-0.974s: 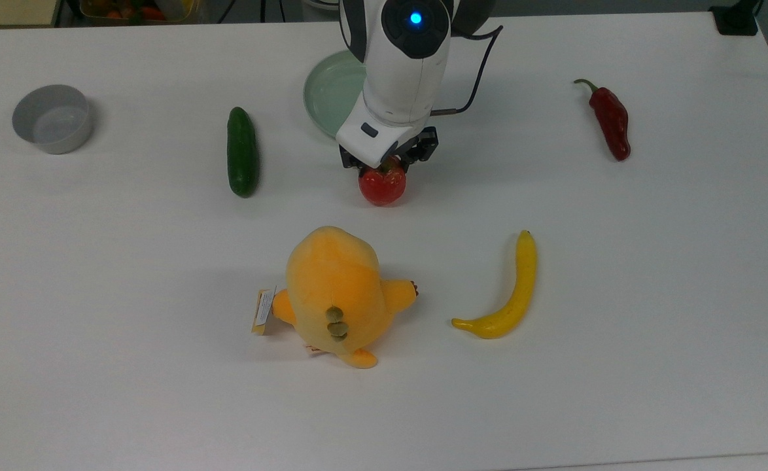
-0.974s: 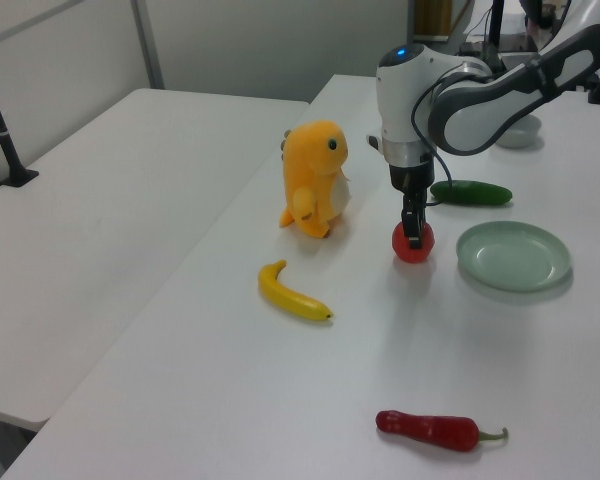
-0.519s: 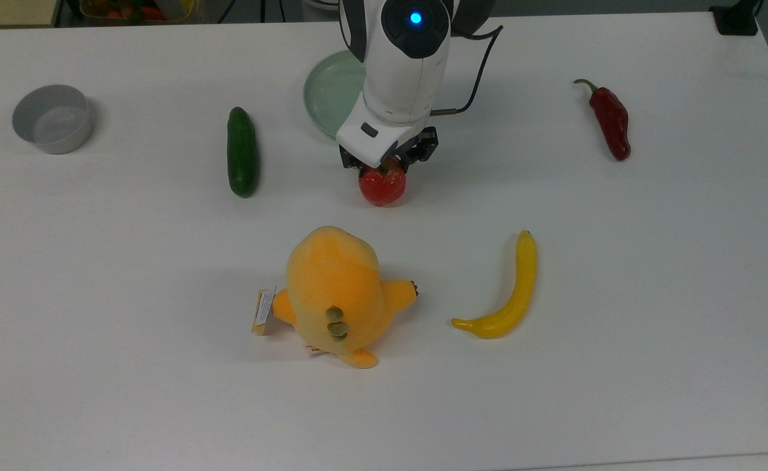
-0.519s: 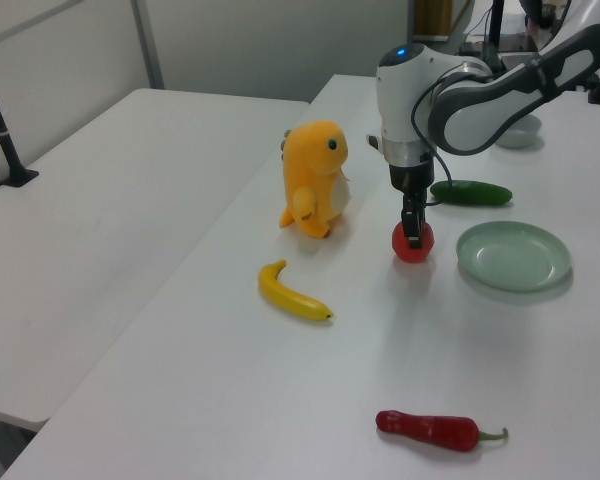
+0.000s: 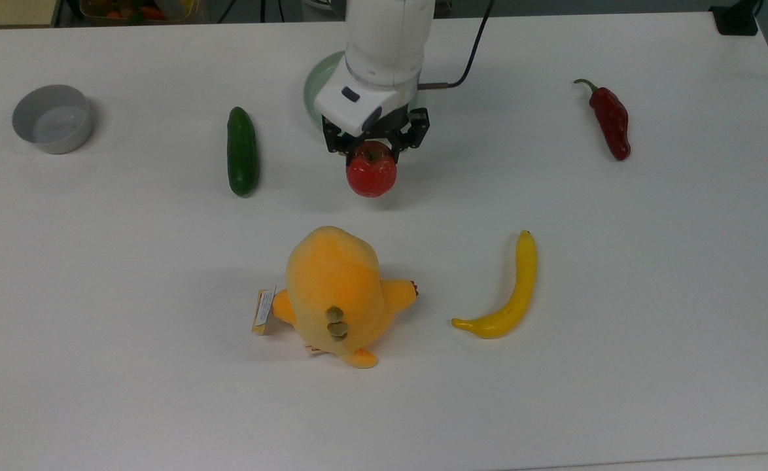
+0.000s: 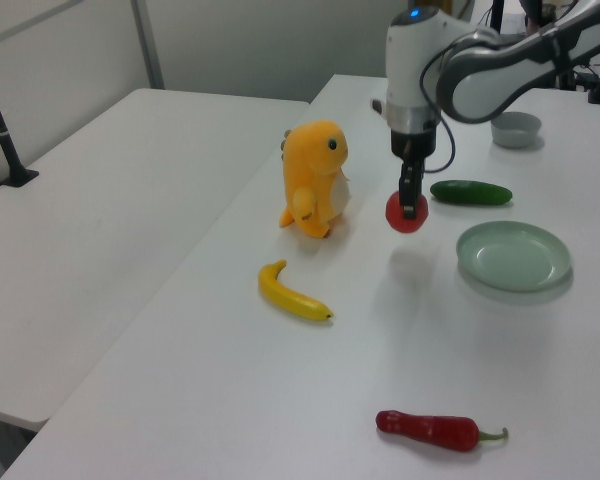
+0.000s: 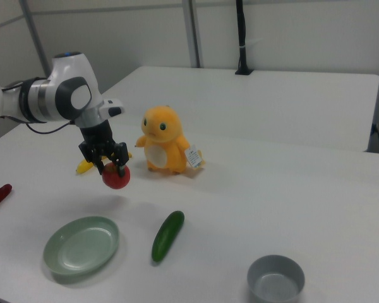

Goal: Put the red apple in the bowl
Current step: 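Lift the grasped red apple off the table, then carry the red apple over to the small grey metal bowl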

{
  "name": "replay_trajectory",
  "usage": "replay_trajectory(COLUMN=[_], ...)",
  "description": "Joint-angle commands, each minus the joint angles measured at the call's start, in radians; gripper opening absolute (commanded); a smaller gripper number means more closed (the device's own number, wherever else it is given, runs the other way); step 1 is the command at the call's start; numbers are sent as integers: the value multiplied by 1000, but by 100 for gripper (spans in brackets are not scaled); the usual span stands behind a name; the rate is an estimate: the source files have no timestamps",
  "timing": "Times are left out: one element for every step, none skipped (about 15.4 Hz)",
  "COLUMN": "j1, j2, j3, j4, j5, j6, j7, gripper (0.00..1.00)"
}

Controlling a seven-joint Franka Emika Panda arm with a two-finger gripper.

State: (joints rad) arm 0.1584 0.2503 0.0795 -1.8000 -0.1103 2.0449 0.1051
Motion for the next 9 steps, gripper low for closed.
replay_trajectory(j1=[-19, -26, -28, -30, -30, -34, -49, -65, -82], j2=[-103, -144, -166, -183, -197, -213, -227, -241, -255], j3=[2, 2, 2, 2, 2, 2, 2, 2, 2], j4=[-73, -96, -108, -117, -119, -119, -119, -119, -119], j5=[-2, -2, 0, 0, 0, 1, 1, 1, 1], j6=[12, 12, 11, -5, -31, -58, -69, -78, -86], j7=[4, 2, 2, 4, 4, 4, 5, 4, 4], gripper=[28, 28, 28, 28, 28, 28, 28, 28, 28])
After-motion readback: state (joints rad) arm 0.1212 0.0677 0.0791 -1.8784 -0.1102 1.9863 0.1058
